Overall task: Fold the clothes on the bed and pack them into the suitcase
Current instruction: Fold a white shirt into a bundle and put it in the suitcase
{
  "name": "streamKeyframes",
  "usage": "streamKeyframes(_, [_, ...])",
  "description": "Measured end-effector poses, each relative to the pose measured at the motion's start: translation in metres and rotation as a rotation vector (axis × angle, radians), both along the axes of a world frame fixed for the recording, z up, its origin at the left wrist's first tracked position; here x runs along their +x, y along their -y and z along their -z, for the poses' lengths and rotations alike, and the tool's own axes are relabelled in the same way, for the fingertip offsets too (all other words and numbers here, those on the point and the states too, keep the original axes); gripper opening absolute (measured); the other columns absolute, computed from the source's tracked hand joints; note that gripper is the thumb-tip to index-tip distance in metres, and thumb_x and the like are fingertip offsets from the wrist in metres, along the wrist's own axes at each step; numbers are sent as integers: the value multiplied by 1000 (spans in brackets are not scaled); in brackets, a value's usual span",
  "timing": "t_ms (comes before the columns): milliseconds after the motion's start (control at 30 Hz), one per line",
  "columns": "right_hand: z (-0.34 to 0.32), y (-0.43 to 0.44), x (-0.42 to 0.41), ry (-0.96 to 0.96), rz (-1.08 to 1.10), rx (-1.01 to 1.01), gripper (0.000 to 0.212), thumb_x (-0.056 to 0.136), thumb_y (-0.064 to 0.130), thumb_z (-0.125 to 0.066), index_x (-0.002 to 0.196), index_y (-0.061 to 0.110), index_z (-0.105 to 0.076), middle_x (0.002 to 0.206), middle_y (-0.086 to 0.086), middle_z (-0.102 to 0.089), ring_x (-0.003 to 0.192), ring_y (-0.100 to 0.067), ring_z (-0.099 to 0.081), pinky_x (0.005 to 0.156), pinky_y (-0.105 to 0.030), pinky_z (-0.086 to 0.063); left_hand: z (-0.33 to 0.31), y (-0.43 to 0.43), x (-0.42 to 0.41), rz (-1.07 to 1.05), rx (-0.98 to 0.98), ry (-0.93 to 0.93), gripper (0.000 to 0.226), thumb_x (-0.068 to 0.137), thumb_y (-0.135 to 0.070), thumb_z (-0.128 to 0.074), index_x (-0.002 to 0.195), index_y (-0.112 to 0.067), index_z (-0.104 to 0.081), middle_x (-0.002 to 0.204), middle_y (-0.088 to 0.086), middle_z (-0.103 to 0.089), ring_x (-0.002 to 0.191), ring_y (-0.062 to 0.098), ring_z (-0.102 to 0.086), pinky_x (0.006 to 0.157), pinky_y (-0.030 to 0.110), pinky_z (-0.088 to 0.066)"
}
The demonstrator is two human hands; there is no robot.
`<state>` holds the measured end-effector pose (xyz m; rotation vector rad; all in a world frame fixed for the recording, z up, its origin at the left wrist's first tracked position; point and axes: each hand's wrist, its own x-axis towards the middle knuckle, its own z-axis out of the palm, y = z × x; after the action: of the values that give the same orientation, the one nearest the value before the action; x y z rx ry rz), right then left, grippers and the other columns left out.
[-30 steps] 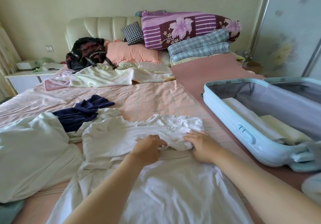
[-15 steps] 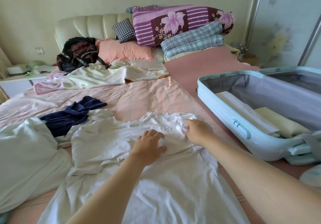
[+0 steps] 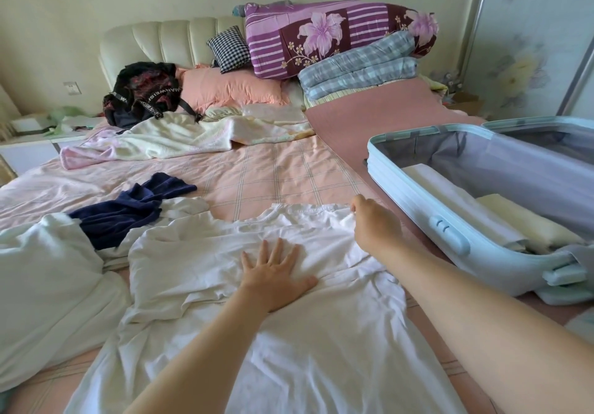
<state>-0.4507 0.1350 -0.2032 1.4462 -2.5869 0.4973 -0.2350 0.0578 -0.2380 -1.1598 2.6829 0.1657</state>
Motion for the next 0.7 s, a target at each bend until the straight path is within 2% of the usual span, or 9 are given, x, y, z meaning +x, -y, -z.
streamKeyframes(67, [7,-2,10,-235,10,120,48,85,7,-58,131,14,-44,125,-11,-52,110,-31,-53,85,-39,-42,-7,0,4,19,69,-43,75,93,-75,-19,157,-40,-1,165,-6,12,151,25,14,118,58,10])
streamKeyframes(133, [9,-1,28,-312,-153,16,57,80,5,-55,135,14,-49,134,-13,-48,119,-34,-49,92,-42,-40,-15,4,14,10,81,-208,56,103,-54,-26,156,-37,-18,166,-5,-8,153,19,-2,122,49,4])
streamKeyframes(200, [11,0,51,-210,-360,2,59,83,10,-52,142,17,-50,150,-14,-40,134,-36,-42,104,-45,-37,-20,7,35,-52,-6,-337,50,105,-39,-31,154,-32,-27,163,-5,-22,151,15,-12,123,43,0])
streamKeyframes(267, [21,-3,75,15,-433,214,62,95,29,-46,155,30,-30,166,-9,-14,151,-28,-19,117,-49,-24,-20,8,64,-122,-72,-259,54,104,-40,-30,156,-30,-20,165,-2,-14,152,18,-5,122,47,4])
streamKeyframes(333, [34,-7,90,103,-343,468,62,99,51,-31,158,43,-11,169,0,5,154,-24,-1,119,-57,-12,-15,9,97,-210,-36,-117,63,102,-52,-25,158,-30,-7,166,0,0,153,23,6,121,51,6])
streamKeyframes(400, [34,-7,102,51,-238,543,60,98,51,-25,157,42,-15,168,-6,-3,153,-31,-9,116,-60,-16,-13,9,130,-271,26,-120,68,100,-59,-23,159,-30,-3,166,1,0,153,23,4,123,47,1])
streamKeyframes(500, [15,3,139,-95,-188,539,54,94,29,-39,147,21,-38,152,-13,-34,140,-36,-32,114,-55,-25,-19,3,173,-252,-127,-226,62,99,-53,-22,155,-27,-24,160,-3,-27,149,18,-18,119,34,-14])
streamKeyframes(600, [3,18,190,-86,-380,416,57,93,20,-43,149,20,-33,159,-13,-26,147,-32,-21,118,-52,-19,-25,-3,210,-384,-342,-241,49,99,-38,-33,146,-24,-34,149,-1,-37,135,24,-34,106,36,-31])
streamKeyframes(700, [-2,25,244,68,-595,309,62,98,25,-42,157,26,-24,167,-11,-12,153,-24,-12,121,-45,-18,-33,-8,236,-648,-233,-293,47,96,-42,-47,133,-15,-40,132,10,-50,118,31,-49,89,38,-42])
